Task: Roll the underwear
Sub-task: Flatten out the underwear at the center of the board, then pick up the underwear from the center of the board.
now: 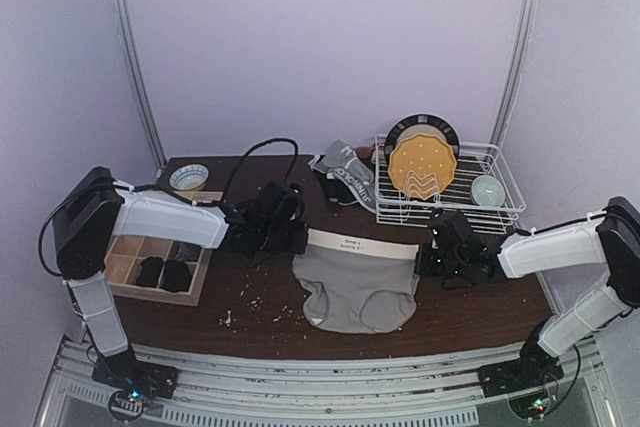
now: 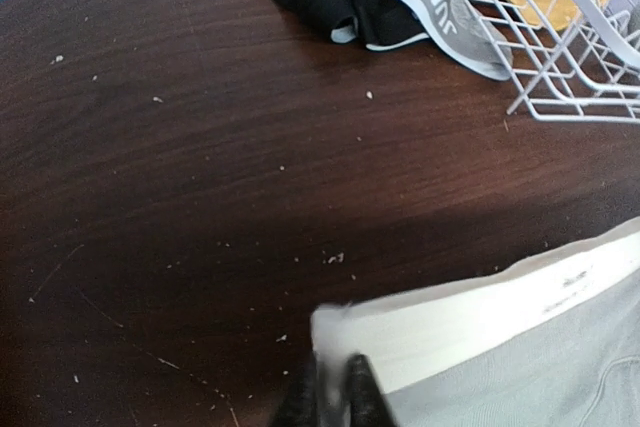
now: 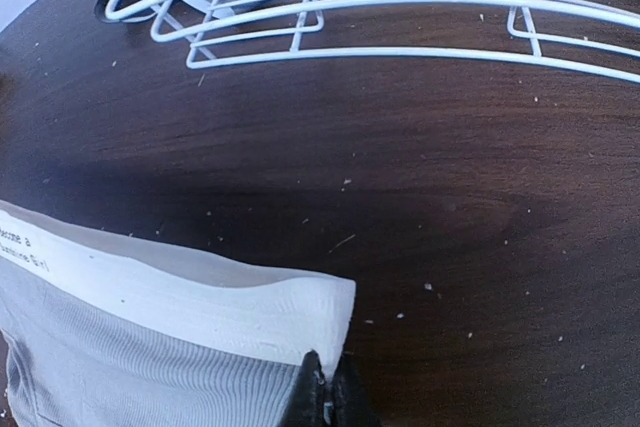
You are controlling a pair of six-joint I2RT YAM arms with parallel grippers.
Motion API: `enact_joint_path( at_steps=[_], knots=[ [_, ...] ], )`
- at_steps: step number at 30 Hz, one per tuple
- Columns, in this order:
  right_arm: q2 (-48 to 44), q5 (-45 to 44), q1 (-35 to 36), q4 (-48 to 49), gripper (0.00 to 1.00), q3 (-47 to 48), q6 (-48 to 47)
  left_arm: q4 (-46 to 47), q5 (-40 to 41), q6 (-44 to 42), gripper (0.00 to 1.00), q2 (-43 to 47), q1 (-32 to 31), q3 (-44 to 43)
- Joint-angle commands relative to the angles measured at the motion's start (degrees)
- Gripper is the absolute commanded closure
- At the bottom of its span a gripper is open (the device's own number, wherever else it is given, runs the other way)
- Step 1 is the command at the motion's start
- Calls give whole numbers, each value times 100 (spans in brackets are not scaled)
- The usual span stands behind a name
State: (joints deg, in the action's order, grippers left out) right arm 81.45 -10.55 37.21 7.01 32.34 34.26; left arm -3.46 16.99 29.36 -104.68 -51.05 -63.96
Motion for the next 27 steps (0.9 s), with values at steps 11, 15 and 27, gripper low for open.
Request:
enact_joint_path(
  at_steps=[11, 15, 27],
  knots=[
    [-817, 178, -197, -743, 45, -412, 434, -272, -230, -177, 11, 1082, -162, 769],
    [-1060, 684, -188, -638, 43, -780, 994, -126, -649, -113, 15, 1051, -375, 871],
    [-252, 1471, -178, 111, 57, -1034, 1560, 208, -1045, 204, 19, 719, -722, 1098]
  ],
)
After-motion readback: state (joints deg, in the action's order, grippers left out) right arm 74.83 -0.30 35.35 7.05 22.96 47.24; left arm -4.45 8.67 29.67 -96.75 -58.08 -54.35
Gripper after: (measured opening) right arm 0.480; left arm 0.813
